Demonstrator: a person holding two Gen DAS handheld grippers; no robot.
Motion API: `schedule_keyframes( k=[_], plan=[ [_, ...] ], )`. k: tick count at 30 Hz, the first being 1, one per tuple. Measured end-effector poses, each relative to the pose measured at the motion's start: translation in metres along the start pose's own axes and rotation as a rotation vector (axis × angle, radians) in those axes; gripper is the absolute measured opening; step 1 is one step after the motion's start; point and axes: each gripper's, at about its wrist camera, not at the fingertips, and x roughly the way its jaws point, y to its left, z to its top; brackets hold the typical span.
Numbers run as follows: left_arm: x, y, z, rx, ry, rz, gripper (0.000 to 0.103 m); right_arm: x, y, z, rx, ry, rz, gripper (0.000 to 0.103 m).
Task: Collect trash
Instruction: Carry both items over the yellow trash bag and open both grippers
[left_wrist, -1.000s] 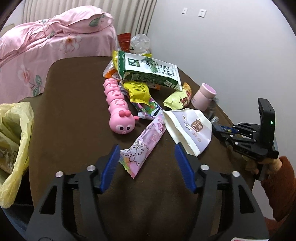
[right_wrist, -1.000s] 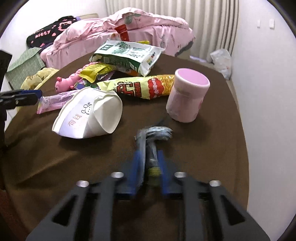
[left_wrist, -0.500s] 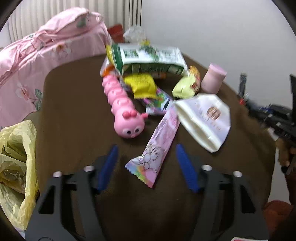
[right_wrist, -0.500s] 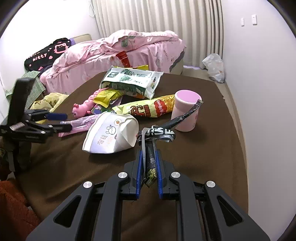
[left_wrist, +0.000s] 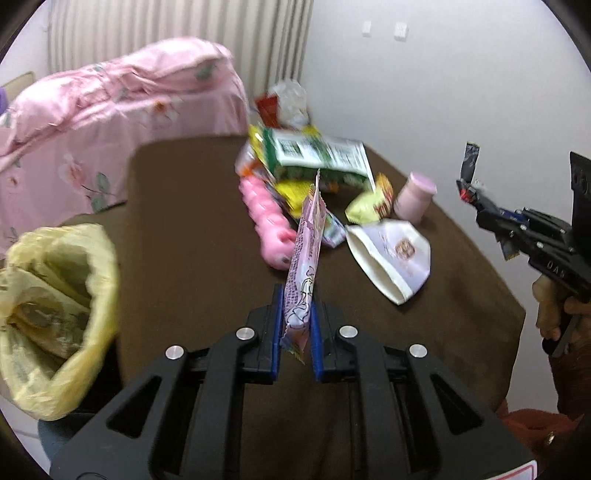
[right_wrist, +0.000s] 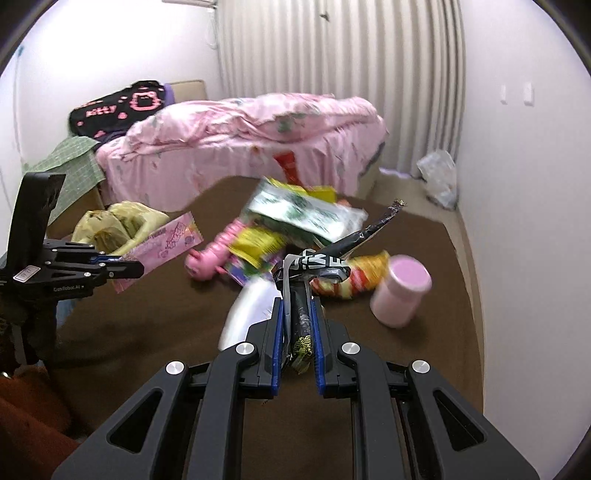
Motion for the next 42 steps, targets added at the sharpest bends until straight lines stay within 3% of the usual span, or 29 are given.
schedule_keyframes(
  k=[9,18,25,35,42],
  plan=[
    [-0.065,0.086,-0.003,-0.189,-0.119,0.185,0.013,0.007,0.084,0.066,-0.165,-0.090,0.117,0.014],
    [-0.104,0.186,-0.030,-0.433,-0.175,0.387,0.013,0.059,0.169,0.112,-0.241,-0.065,0.264,0.014],
    [-0.116,0.212,-0.044,-0.494,-0.202,0.423,0.013,0.094,0.223,0.125,-0.294,-0.032,0.335,0.014],
    [-0.085,0.233,-0.057,-0.572,-0.154,0.336,0.014,0.166,0.270,0.118,-0.349,0.107,0.407,0.014],
    [-0.073,0.241,-0.057,-0.601,-0.137,0.337,0.014,0.198,0.280,0.113,-0.347,0.164,0.436,0.014]
  ],
)
